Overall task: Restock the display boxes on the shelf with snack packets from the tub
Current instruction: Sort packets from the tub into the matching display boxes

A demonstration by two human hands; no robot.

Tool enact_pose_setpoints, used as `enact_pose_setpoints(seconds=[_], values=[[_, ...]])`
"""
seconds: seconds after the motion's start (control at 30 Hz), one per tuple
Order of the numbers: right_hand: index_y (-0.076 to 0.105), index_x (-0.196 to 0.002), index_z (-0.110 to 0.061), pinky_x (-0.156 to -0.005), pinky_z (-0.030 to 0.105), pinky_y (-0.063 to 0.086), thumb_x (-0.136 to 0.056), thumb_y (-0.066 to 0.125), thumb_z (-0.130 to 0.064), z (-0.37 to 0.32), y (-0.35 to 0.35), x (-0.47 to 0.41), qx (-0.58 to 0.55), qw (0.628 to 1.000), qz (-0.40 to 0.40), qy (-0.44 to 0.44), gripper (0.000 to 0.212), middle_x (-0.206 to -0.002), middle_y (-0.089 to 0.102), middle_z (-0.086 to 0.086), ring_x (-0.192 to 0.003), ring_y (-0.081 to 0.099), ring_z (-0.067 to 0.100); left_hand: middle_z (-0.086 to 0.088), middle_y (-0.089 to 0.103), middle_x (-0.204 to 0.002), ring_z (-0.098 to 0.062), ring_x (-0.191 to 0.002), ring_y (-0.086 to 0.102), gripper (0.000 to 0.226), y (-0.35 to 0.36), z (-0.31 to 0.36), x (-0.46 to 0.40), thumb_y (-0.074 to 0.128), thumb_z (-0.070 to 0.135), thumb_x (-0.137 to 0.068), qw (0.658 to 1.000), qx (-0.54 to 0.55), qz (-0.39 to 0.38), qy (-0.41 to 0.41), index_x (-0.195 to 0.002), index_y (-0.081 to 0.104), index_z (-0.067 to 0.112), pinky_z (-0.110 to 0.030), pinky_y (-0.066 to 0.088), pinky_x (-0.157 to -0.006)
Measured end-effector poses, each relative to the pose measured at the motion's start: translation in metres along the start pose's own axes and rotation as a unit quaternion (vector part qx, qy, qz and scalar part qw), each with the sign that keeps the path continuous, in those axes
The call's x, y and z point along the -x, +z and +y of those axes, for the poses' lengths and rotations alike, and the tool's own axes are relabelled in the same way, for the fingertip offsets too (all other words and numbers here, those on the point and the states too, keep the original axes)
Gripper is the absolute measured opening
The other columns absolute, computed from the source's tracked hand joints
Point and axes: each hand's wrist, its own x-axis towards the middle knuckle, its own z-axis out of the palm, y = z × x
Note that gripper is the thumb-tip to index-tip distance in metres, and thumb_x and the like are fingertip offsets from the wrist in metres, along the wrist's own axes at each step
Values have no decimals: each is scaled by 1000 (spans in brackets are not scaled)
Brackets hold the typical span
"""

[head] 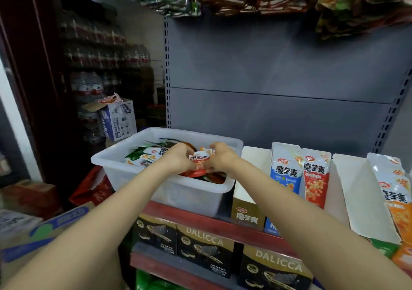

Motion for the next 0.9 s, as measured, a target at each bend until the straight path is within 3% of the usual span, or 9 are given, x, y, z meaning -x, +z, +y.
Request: enact_pose_setpoints(seconds=[0.07, 0.17, 0.33, 0.43, 0.57, 0.63, 0.7, 0.8, 0.9], values=[[45, -133, -10, -87, 45, 54, -82, 67, 1, 0, -5, 6, -117, 993, 3, -7, 56, -122, 57, 21, -107, 60, 35, -11, 67, -103, -28, -96, 64, 35, 0, 1, 3, 74, 16, -79, 997, 75, 27, 0, -110, 65, 5, -31, 48, -83], [46, -136, -15, -83, 40, 56, -88, 57, 5, 3, -23, 25, -173, 982, 27, -69, 53, -108, 66, 18, -97, 66, 30, -4, 64, -94, -21, -88, 64, 25, 2, 14, 13, 72, 16, -82, 981, 185, 48, 0, -104, 61, 15, -31, 52, -78], [48, -135, -13, -64, 26, 58, -88, 55, 10, 22, -62, 62, -242, 961, 77, -111, 53, -92, 66, 6, -80, 65, 15, -8, 68, -104, -23, -92, 67, 48, 16, 59, 24, 74, 14, -79, 961, 271, 32, 43, -123, 56, 11, -41, 54, -86], [51, -129, -14, -60, 25, 58, -88, 59, 2, 43, -92, 88, -273, 951, 112, -98, 45, -90, 67, 4, -78, 67, 15, -7, 67, -107, -23, -93, 67, 54, 35, 93, 29, 75, 13, -78, 961, 255, 41, 101, -127, 53, 15, -42, 54, -86], [53, -117, -17, -54, 23, 55, -87, 65, -10, 77, -133, 117, -306, 931, 187, -71, 32, -94, 70, 6, -76, 69, 16, 7, 63, -93, -11, -87, 63, 58, 71, 142, 36, 74, 12, -79, 952, 242, 3, 189, -132, 50, 18, -31, 55, -76], [58, -109, -14, -54, 24, 55, -87, 65, -12, 91, -153, 126, -285, 930, 224, -59, 23, -89, 69, 2, -74, 68, 17, 4, 64, -101, -12, -90, 63, 60, 91, 163, 36, 73, 18, -80, 951, 218, -11, 218, -134, 47, 21, -32, 56, -77], [57, -103, -9, -53, 25, 52, -87, 65, -9, 104, -171, 130, -263, 927, 264, -49, 18, -86, 67, 2, -74, 67, 17, 1, 61, -112, -14, -95, 61, 60, 106, 178, 33, 72, 22, -81, 957, 164, -5, 238, -135, 45, 21, -24, 52, -76], [49, -103, -9, -59, 29, 54, -89, 61, -6, 121, -188, 129, -237, 921, 306, -43, 19, -91, 63, 1, -84, 66, 20, -4, 55, -125, -17, -108, 55, 56, 121, 182, 21, 69, 20, -85, 965, 74, 36, 248, -135, 45, 15, -19, 38, -84], [39, -111, -14, -70, 37, 57, -88, 61, -2, 134, -193, 123, -171, 933, 313, -46, 33, -101, 60, 0, -93, 64, 20, -6, 46, -136, -23, -125, 44, 58, 128, 179, 4, 67, 18, -85, 966, -19, 42, 254, -137, 42, 14, -26, 34, -98]])
